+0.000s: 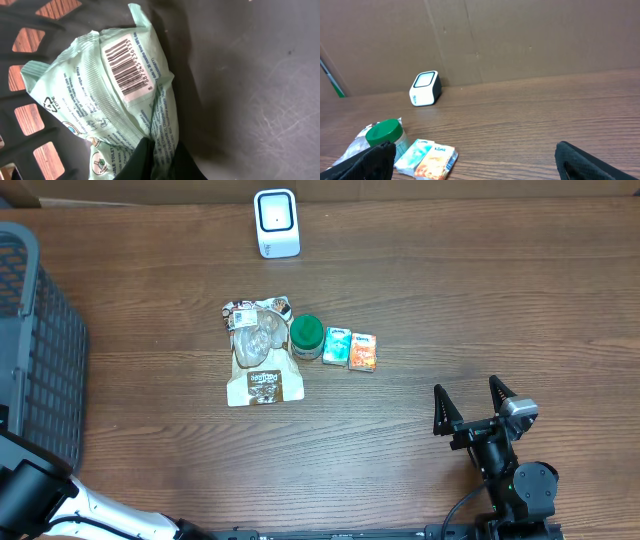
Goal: Scan the item barcode
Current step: 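Grasp the mint-green wipes pack in the basket with the left gripper, then carry the wipes pack left of the mushroom bag and release, then raise the left gripper back above the basket, then move the right gripper over the two Kleenex packs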
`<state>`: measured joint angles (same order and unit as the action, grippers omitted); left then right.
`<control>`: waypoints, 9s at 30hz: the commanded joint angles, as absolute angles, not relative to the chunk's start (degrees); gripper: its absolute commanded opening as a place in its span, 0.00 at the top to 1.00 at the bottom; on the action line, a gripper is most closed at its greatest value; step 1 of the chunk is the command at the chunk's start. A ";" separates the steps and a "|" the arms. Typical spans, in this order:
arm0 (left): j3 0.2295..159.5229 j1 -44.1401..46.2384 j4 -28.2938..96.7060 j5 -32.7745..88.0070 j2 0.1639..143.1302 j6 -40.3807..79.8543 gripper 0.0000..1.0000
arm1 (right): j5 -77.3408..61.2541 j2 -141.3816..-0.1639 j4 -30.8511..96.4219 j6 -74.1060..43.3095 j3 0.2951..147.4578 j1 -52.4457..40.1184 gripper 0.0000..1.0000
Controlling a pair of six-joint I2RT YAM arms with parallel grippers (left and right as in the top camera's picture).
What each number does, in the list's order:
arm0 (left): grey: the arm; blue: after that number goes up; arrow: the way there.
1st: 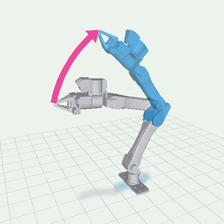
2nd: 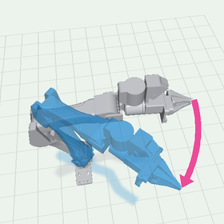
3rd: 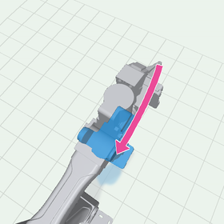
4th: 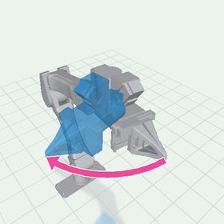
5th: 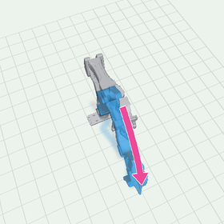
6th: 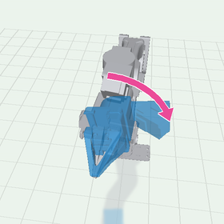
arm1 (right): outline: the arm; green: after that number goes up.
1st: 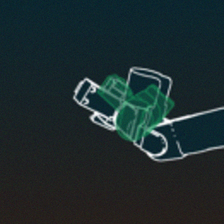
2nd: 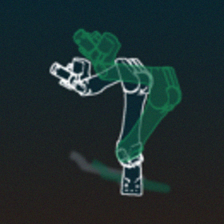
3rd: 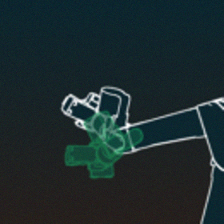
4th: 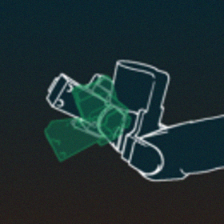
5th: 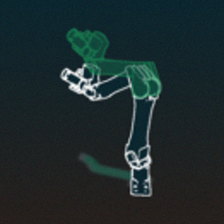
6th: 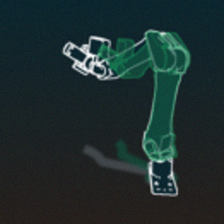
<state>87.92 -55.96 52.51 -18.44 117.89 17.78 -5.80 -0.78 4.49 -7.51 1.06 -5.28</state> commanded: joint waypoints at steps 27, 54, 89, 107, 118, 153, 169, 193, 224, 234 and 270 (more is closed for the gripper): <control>154.87 -42.30 88.62 10.37 118.87 17.54 0.96 | -6.09 -0.16 4.25 -7.70 0.47 -5.17 0.00; 152.51 5.13 96.79 -1.43 108.12 9.32 0.96 | -6.09 -0.16 4.25 -7.70 0.47 -5.17 0.00; 88.05 12.69 69.14 -18.63 108.12 19.18 0.96 | -6.09 -0.16 4.25 -7.70 0.47 -5.17 0.00; 76.73 12.29 54.63 -17.98 108.09 15.90 0.10 | -6.09 -0.16 4.25 -7.70 0.47 -5.17 0.00; 86.43 12.29 60.49 -16.01 104.36 18.02 0.09 | -6.09 -0.16 4.25 -7.70 0.47 -5.17 0.00; 118.61 -7.70 79.42 16.64 83.50 3.77 0.00 | -6.09 -0.16 4.25 -7.70 0.47 -5.17 0.00; 118.98 -24.88 82.52 14.37 88.95 3.36 0.01 | -6.09 -0.16 4.25 -7.70 0.47 -5.17 0.00; 118.98 -24.84 86.02 1.93 94.50 2.55 0.01 | -6.09 -0.16 4.25 -7.70 0.47 -5.17 0.00; 118.98 -24.82 85.93 1.93 94.50 2.55 0.00 | -5.21 -0.16 2.83 -7.49 0.47 -5.17 0.00; 118.98 -24.73 85.93 1.93 94.50 2.55 0.00 | -13.50 -0.16 3.16 -7.53 0.51 -5.17 0.00; 118.98 -24.73 85.91 1.93 94.50 2.55 0.01 | -27.14 -61.84 51.62 -6.72 71.88 -5.17 0.00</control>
<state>117.93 -24.53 85.84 2.24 94.39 3.84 -25.74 -57.58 48.45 -7.40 64.45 -5.28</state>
